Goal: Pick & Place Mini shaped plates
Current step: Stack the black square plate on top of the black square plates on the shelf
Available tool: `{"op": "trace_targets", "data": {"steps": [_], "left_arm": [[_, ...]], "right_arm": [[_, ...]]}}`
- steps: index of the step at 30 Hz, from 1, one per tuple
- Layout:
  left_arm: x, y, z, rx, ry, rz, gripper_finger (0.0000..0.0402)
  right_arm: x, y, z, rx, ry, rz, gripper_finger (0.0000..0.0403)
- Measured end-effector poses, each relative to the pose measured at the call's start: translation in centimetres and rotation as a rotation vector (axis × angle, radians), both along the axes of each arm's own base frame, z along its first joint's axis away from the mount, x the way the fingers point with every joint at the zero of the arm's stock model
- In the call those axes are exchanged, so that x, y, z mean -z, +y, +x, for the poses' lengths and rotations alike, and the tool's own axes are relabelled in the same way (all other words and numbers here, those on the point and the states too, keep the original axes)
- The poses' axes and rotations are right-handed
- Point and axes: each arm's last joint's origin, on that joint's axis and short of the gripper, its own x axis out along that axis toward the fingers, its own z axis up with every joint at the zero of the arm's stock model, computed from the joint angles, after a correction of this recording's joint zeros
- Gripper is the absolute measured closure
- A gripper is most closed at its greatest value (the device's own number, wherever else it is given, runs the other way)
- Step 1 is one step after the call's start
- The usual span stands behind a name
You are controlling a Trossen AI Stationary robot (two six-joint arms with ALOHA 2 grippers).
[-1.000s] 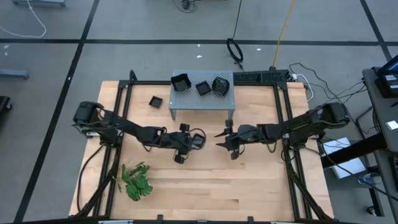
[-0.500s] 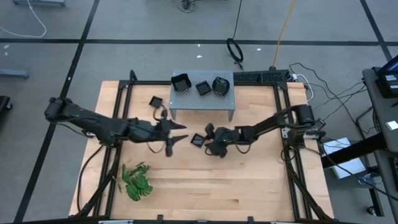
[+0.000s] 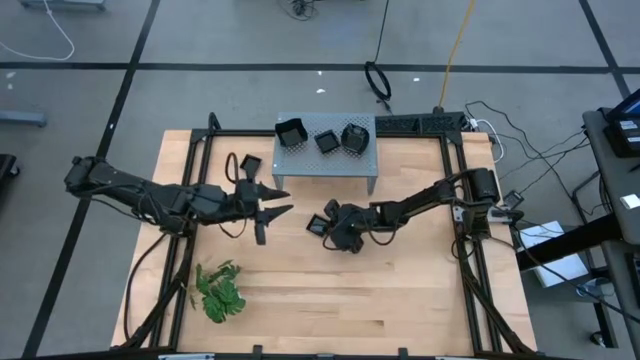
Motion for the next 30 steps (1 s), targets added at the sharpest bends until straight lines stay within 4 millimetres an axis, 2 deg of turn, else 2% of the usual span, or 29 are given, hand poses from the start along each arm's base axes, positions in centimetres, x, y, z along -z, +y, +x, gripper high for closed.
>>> {"op": "trace_targets", "data": {"steps": [5,9,14,21,25,27,30], "left_arm": [[0.2,-0.1,0.2,0.0,0.006,-0.005,0.0254],[0.2,-0.1,0.1,-0.002,-0.007,-0.066,0.0254],[0.1,-0.7,0.0,0.02,-0.02,-0.131,0.0254],[0.1,-2.1,-0.3,0.083,-0.021,-0.134,0.0254],[-0.1,-3.0,-0.6,0.123,-0.033,-0.139,0.0254],[-0.2,-3.4,-0.8,0.143,-0.041,-0.14,0.0254],[-0.5,-3.8,-1.2,0.166,-0.055,-0.14,0.0254]], "right_arm": [[0.4,-0.4,-0.4,0.031,0.052,0.101,0.039],[0.0,-0.2,-0.4,0.071,0.047,0.147,0.0395],[-1.4,1.1,-0.8,0.081,0.03,0.202,0.0401],[-6.6,3.3,-1.8,0.113,-0.103,0.359,0.0403],[-10.8,4.0,-3.1,0.121,-0.23,0.418,0.0403],[-12.6,3.8,-3.8,0.178,-0.311,0.403,0.0403],[-15.0,2.0,-4.7,0.319,-0.439,0.374,0.0403]]}}
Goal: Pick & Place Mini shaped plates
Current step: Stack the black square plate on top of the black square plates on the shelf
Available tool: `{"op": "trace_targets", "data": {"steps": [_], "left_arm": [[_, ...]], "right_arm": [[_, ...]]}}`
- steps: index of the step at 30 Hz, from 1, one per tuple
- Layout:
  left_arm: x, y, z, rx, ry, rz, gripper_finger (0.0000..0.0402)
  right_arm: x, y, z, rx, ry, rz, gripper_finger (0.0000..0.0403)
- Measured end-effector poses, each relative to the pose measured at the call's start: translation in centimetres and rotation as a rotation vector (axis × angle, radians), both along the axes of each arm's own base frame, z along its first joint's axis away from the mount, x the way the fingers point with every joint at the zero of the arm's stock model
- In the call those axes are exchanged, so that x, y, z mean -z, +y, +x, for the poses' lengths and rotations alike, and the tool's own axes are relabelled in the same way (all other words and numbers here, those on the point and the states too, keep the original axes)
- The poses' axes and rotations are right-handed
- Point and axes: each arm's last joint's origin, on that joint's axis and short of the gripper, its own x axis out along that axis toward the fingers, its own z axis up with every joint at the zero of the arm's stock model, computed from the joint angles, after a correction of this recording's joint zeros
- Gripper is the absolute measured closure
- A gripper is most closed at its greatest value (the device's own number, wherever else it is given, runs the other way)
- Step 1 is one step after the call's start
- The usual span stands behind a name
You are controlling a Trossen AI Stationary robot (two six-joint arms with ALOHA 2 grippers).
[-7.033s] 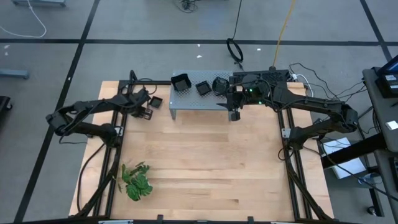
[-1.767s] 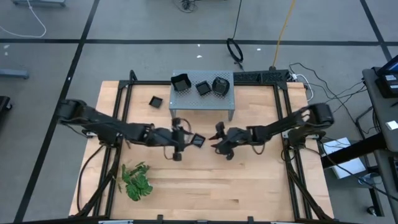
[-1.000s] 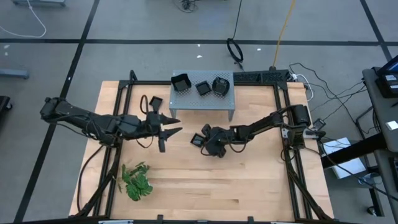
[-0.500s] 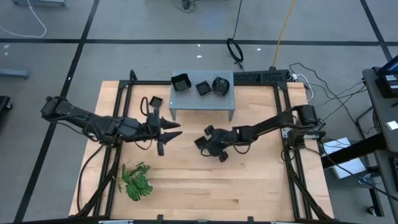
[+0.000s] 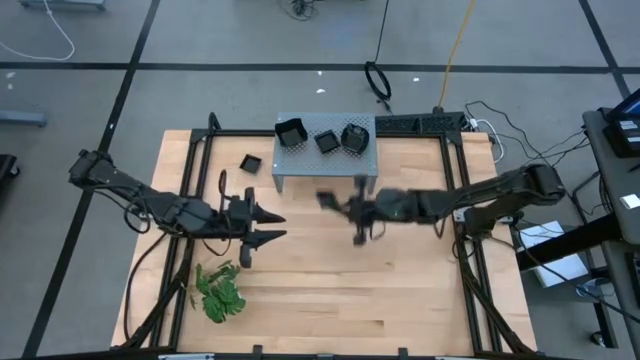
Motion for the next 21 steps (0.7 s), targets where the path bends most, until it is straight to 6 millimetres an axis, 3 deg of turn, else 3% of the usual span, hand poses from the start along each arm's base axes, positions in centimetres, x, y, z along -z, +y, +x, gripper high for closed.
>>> {"op": "trace_targets", "data": {"steps": [8,12,18,21], "left_arm": [[-1.1,0.3,-1.1,0.001,-0.046,0.075,0.0254],[-1.8,0.8,-1.9,-0.044,-0.071,0.128,0.0254],[-2.6,1.3,-3.0,-0.065,-0.103,0.158,0.0254],[-2.7,1.5,-3.5,-0.064,-0.098,0.192,0.0254]], "right_arm": [[-4.4,-8.3,0.2,0.364,-0.216,0.185,0.0403],[-4.4,-12.4,1.4,0.493,-0.237,0.23,0.0403],[-3.4,-15.3,2.1,0.588,-0.202,0.273,0.0403],[-3.3,-15.3,2.2,0.504,-0.107,0.074,0.0403]]}}
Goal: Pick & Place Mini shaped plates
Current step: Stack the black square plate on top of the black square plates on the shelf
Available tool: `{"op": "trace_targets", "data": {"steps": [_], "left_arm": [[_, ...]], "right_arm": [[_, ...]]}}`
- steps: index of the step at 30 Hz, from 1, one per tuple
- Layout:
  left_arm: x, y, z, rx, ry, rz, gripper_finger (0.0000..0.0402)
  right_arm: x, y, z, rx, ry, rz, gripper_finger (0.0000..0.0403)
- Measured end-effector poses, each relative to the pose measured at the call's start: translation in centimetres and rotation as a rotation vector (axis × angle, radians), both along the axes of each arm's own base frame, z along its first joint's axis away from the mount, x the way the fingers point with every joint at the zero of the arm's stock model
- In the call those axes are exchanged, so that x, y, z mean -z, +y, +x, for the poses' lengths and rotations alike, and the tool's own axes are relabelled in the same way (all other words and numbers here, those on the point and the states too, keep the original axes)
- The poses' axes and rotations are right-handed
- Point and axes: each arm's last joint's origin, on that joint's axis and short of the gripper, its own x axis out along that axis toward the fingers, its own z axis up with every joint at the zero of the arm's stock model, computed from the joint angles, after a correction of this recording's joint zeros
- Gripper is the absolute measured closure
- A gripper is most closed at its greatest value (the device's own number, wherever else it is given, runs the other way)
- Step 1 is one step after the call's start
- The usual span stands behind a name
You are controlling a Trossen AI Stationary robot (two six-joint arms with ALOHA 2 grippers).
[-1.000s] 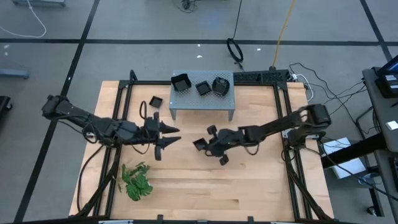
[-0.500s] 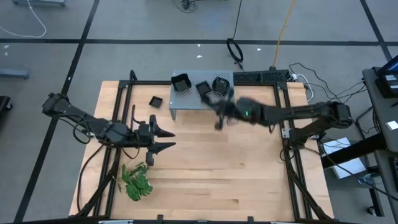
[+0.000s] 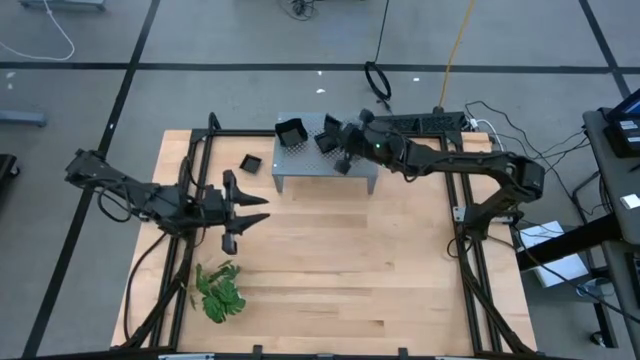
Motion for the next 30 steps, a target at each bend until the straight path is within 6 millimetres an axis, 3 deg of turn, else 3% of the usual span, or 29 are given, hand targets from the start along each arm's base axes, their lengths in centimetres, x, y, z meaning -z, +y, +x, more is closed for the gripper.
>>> {"op": "trace_targets", "data": {"steps": [4,7,18,27,30], "left_arm": [[0.1,0.2,-0.4,-0.025,0.023,0.045,0.0254],[0.3,0.3,-0.5,-0.041,0.053,0.06,0.0254],[0.9,0.4,-0.5,-0.049,0.104,0.011,0.0254],[1.0,0.4,-0.5,-0.055,0.114,0.019,0.0254],[1.0,0.4,-0.5,-0.057,0.114,0.021,0.0254]], "right_arm": [[0.3,0.3,0.1,-0.126,0.246,-0.306,0.0403],[0.7,0.1,-0.2,-0.259,0.355,-0.403,0.0403],[1.3,-1.7,-1.2,-0.422,0.537,-0.507,0.0403],[-0.4,-2.7,-0.9,-0.469,0.497,-0.489,0.0403],[-0.1,-2.6,-0.9,-0.51,0.499,-0.474,0.0403]]}}
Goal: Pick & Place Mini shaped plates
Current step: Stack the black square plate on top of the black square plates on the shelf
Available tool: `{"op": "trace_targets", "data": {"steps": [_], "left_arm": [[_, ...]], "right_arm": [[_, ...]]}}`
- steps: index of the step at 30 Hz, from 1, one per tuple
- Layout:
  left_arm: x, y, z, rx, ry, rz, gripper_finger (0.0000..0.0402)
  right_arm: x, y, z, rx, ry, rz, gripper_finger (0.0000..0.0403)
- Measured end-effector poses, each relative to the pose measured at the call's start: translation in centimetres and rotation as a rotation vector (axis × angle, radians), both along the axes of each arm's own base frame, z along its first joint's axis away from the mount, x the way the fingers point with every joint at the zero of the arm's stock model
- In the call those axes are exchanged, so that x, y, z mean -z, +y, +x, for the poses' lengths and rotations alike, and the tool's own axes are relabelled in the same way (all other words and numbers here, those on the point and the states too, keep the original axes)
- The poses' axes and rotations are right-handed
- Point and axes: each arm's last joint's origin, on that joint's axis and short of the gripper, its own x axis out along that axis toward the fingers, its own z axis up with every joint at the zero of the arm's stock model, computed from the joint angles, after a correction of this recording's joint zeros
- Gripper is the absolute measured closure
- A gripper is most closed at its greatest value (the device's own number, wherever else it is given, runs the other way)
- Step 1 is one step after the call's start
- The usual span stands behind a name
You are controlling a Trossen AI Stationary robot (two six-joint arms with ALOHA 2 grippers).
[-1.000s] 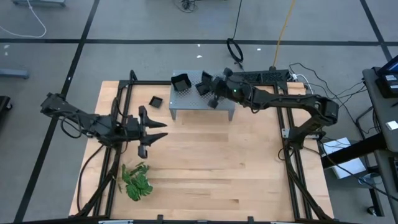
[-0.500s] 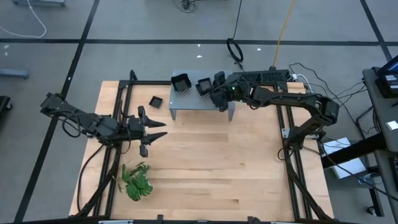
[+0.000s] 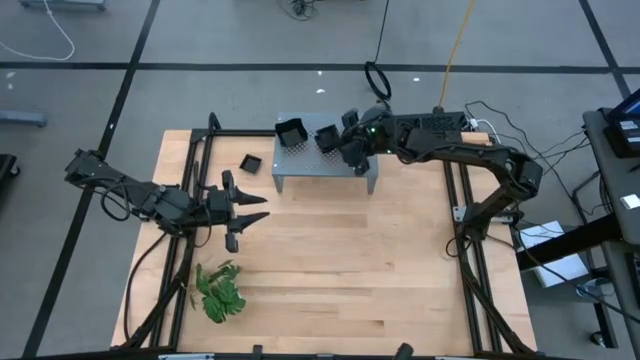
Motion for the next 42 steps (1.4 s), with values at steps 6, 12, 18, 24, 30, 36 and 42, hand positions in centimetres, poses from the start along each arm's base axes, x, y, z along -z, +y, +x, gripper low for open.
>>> {"op": "trace_targets", "data": {"steps": [6,12,18,24,30,36,42], "left_arm": [[0.0,0.0,0.0,0.0,0.001,0.001,0.0254],[0.1,0.0,0.0,-0.001,0.005,0.002,0.0254],[0.1,0.0,0.0,-0.001,0.005,0.002,0.0254],[0.1,0.0,0.0,-0.001,0.006,0.003,0.0254],[0.1,0.0,0.0,-0.001,0.011,0.005,0.0254],[0.1,0.0,0.0,-0.001,0.012,0.006,0.0254],[0.1,0.0,0.0,-0.001,0.012,0.006,0.0254]], "right_arm": [[-0.2,0.1,0.1,-0.002,-0.024,0.005,0.0403],[0.0,0.1,0.2,0.012,-0.027,0.037,0.0403],[0.5,-0.1,0.5,0.043,-0.038,0.098,0.0403],[1.1,-0.2,0.7,0.046,-0.015,0.107,0.0403],[1.4,-0.3,0.8,0.044,-0.007,0.102,0.0403],[1.4,-0.3,0.8,0.045,-0.003,0.105,0.0402],[1.4,-0.3,0.8,0.046,-0.006,0.107,0.0372]]}}
